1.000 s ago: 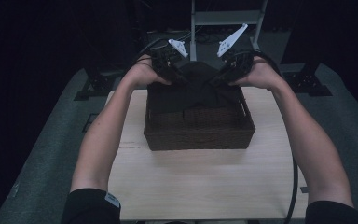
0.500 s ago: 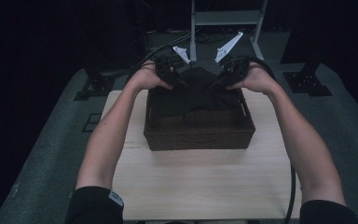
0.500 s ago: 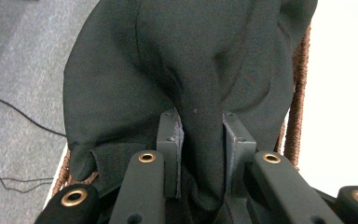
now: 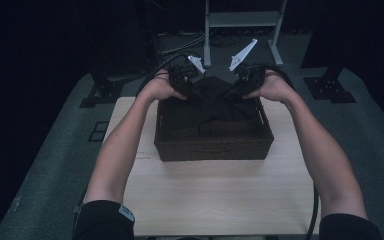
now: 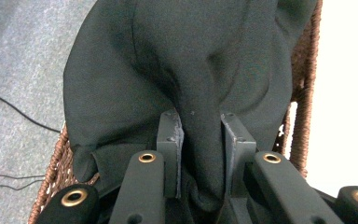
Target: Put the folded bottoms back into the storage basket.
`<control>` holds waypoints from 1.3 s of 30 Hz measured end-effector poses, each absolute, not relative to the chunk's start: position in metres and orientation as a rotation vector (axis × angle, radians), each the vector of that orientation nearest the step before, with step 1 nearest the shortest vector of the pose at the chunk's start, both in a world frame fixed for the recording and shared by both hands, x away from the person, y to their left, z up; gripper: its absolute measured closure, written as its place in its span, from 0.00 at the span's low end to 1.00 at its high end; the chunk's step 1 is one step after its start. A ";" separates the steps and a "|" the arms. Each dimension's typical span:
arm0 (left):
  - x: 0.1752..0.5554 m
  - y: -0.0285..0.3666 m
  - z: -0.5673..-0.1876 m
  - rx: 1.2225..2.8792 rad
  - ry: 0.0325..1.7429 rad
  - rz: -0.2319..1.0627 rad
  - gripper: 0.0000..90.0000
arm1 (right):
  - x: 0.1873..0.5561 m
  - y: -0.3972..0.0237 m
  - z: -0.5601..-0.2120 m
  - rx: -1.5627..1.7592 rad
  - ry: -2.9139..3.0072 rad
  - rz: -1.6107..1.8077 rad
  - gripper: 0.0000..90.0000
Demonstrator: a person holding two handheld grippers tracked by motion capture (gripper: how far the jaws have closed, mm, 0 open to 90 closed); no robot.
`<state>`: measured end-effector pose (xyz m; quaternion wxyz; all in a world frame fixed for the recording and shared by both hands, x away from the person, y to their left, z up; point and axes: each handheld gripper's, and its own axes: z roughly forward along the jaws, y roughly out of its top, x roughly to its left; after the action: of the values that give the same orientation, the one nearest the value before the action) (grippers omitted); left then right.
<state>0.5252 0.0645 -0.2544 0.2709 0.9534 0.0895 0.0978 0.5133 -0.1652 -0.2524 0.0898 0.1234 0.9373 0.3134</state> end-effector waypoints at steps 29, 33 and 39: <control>0.527 0.065 -0.288 2.602 0.234 0.247 0.80 | 0.518 -0.162 -0.285 0.390 2.843 0.911 0.80; 0.527 0.065 -0.293 2.597 0.250 0.234 0.80 | 0.519 -0.159 -0.290 0.386 2.851 0.898 0.80; 0.528 0.063 -0.297 2.613 0.251 0.242 0.80 | 0.520 -0.159 -0.296 0.390 2.852 0.898 0.80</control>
<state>0.5282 0.0632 -0.2970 0.2502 0.9597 0.0922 0.0888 0.5199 -0.1591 -0.2956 0.0633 0.1292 0.9439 0.2973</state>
